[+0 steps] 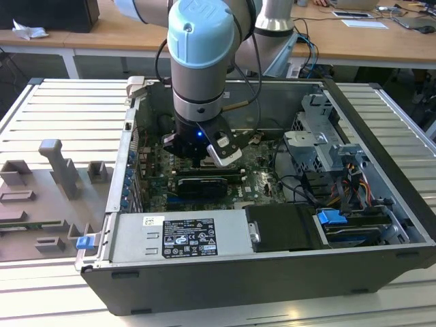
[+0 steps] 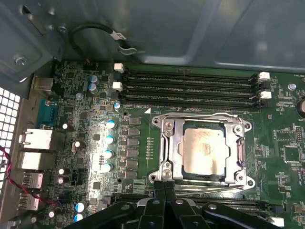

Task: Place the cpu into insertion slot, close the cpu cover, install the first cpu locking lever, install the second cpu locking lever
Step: 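Install the second cpu locking lever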

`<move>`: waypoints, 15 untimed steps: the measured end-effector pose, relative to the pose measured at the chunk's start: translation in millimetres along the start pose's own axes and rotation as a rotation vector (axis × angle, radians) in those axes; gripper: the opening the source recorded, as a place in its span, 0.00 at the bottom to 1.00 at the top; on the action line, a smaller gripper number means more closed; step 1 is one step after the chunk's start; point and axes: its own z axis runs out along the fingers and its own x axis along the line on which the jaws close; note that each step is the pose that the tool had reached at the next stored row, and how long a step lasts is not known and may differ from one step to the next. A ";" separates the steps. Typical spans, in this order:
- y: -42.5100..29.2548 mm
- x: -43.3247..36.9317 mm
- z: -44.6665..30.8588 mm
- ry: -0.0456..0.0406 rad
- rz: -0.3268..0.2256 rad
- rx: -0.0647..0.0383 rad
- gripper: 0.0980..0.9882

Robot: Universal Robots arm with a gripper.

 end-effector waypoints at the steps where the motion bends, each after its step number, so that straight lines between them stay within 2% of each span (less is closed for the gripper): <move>1: 0.0 0.1 0.0 0.0000 0.000 -0.001 0.01; 4: -1.3 1.1 0.3 -0.0006 0.000 -0.011 0.01; 7: -2.8 2.4 2.1 -0.0010 0.000 -0.016 0.01; 8: -3.1 2.9 2.6 -0.0010 0.000 -0.022 0.01; 10: -4.2 3.5 4.3 -0.0019 0.000 -0.039 0.01; 11: -4.4 3.5 5.3 -0.0021 -0.001 -0.043 0.01; 15: -5.7 3.6 10.9 -0.0021 -0.002 -0.048 0.01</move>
